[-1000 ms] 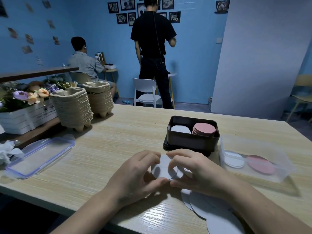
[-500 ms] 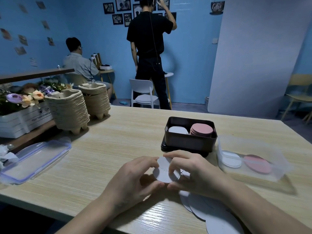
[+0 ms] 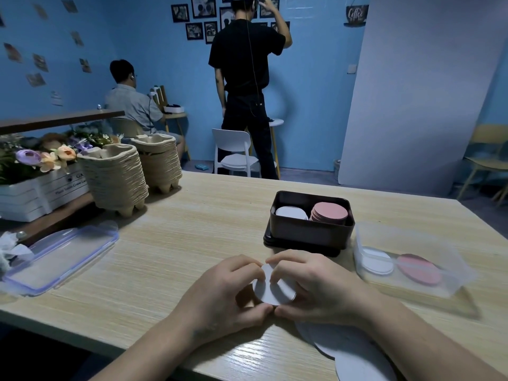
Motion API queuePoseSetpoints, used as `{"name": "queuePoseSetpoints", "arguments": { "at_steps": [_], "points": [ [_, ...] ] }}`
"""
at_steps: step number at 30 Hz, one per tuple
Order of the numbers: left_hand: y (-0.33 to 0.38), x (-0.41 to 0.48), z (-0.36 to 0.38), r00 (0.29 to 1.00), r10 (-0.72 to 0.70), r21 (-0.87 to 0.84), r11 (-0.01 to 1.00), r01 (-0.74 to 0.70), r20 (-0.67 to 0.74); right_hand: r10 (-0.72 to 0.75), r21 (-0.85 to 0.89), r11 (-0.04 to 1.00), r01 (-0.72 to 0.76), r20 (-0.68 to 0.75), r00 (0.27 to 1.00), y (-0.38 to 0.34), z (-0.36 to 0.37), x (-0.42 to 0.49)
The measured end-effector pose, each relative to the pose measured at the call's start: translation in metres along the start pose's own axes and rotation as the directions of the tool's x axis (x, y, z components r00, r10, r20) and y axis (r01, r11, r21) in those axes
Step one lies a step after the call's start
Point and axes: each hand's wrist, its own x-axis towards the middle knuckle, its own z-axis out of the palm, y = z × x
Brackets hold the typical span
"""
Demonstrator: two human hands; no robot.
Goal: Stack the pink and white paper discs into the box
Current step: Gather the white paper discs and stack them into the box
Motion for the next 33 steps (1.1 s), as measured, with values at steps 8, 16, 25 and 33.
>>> {"name": "queuePoseSetpoints", "arguments": {
  "at_steps": [8,16,25,33],
  "points": [
    [-0.003,0.002,-0.003,0.997,-0.039,-0.049,0.998,0.042,0.063,0.071,0.003,0.997,-0.071,-0.007,0.997,-0.001,-0.014,-0.001],
    [-0.002,0.032,0.004,0.988,-0.129,-0.020,0.991,0.131,0.087,0.195,-0.058,0.977,-0.204,-0.129,0.972,0.007,-0.034,-0.028],
    [-0.003,0.053,0.034,0.985,-0.115,0.089,0.991,0.104,0.128,0.319,-0.045,0.944,-0.327,-0.135,0.938,0.018,-0.018,-0.047],
    [-0.008,0.056,0.034,0.978,-0.171,-0.010,0.985,0.173,0.119,0.347,-0.005,0.937,-0.350,-0.111,0.931,0.020,-0.017,-0.048]
  ]
}}
